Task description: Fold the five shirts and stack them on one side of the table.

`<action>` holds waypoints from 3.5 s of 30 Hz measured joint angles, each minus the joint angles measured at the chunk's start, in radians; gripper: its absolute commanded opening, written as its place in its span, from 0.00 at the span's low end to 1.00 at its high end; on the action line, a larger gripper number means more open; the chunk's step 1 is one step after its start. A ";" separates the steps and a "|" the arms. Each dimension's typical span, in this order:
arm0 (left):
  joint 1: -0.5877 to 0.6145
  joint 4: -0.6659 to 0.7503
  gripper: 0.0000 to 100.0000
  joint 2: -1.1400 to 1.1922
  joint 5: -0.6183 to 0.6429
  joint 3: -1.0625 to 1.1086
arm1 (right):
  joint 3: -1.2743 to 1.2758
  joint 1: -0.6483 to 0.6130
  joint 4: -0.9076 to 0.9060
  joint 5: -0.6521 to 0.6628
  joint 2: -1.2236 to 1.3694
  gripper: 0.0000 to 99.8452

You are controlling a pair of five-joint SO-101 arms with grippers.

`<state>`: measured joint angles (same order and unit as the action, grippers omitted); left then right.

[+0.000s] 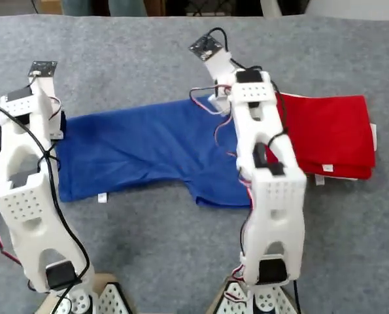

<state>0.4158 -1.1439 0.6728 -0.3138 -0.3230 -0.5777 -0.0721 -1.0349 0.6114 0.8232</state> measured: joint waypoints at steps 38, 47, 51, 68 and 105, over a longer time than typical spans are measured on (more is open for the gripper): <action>0.069 -0.187 0.03 -0.003 -0.015 -0.017 | -0.609 0.029 -0.726 0.074 -0.186 0.01; 0.101 -0.109 0.03 -0.249 -0.041 0.299 | -0.423 0.041 -0.727 0.167 -0.361 0.01; 0.095 0.003 0.03 -0.433 -0.041 0.456 | -0.416 0.049 -0.727 0.170 -0.364 0.01; 0.201 -0.183 0.03 -0.832 -0.008 0.517 | 0.766 0.018 -0.583 0.671 -1.071 0.20; 0.256 -0.152 0.03 -1.312 -0.014 1.062 | 1.404 -0.167 0.071 0.715 -0.901 0.11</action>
<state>0.6720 -1.2958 -0.6391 -0.3276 0.7388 0.8263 -0.2394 -0.9643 1.3265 -0.0775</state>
